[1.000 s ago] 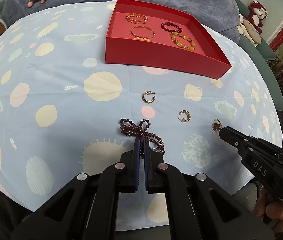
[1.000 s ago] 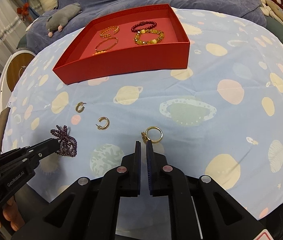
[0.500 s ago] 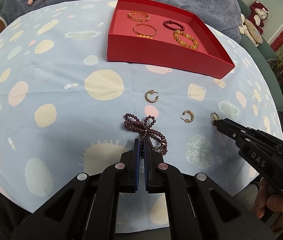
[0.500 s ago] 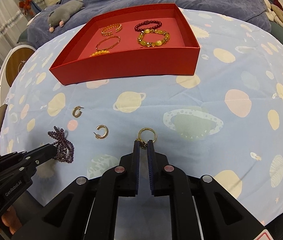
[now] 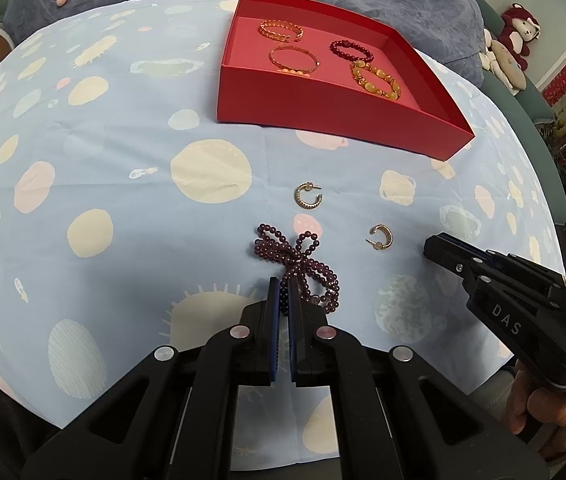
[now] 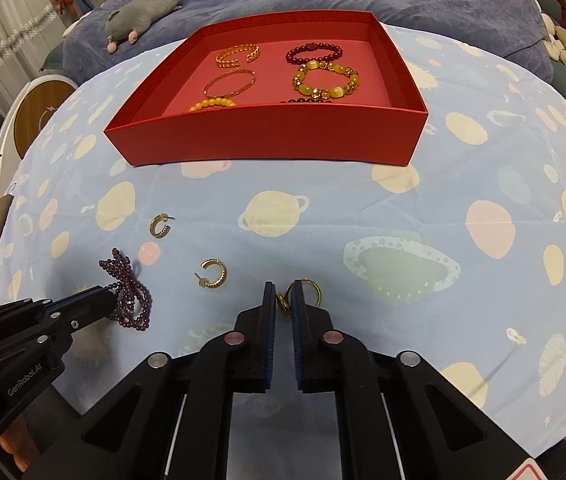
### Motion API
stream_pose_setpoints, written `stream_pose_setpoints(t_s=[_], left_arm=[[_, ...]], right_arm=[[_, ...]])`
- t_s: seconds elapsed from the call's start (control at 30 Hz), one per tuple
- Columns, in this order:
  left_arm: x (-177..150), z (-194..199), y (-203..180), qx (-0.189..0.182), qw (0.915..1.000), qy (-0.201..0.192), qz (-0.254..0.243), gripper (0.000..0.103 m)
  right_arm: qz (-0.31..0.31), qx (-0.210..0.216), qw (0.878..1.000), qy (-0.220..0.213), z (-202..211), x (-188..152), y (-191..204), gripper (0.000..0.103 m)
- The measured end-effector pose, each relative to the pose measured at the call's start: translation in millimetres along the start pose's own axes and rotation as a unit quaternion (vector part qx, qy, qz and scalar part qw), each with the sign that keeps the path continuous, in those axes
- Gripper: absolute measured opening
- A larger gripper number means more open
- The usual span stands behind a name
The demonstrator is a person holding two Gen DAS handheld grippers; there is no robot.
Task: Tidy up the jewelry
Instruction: 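Carry the garnet strand with the left tool while the right tool carries the ring into the box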
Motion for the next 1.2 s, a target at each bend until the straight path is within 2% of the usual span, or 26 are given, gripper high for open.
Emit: stream_pose_setpoints(t_s=[0.27,0.77,1.03,1.2], left_arm=[[3,5,-1,-0.012,0.9999,-0.003,-0.001,0.003],[36,55,-18,-0.051,0.9970,-0.054,-0.020,0.003],[98,78,-27,-0.070,0.9928,-0.096,-0.020,0.003],[148,71,-36,-0.085,0.9901,-0.110,-0.019,0.003]], right_arm=[[-0.016,0.021,1.000,-0.013,12,1,0,0.003],[-0.016,0.051,0.996,-0.066,57,27,9,0.003],[-0.010,0.056,0.993,-0.099,72,85,1,0.003],[-0.012,0.055,0.993,-0.108,62,129,-11,0.003]])
Point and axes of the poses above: each gripper's, at about its wrist camera, not at the fingertips, and z roughly against the way its jaws point, y to its left, x to its top, the point moved 2 cm from there along -z, roughly the way its jaws point, and after that the axes turned 12 degrees about x, right-handed, at the moved point
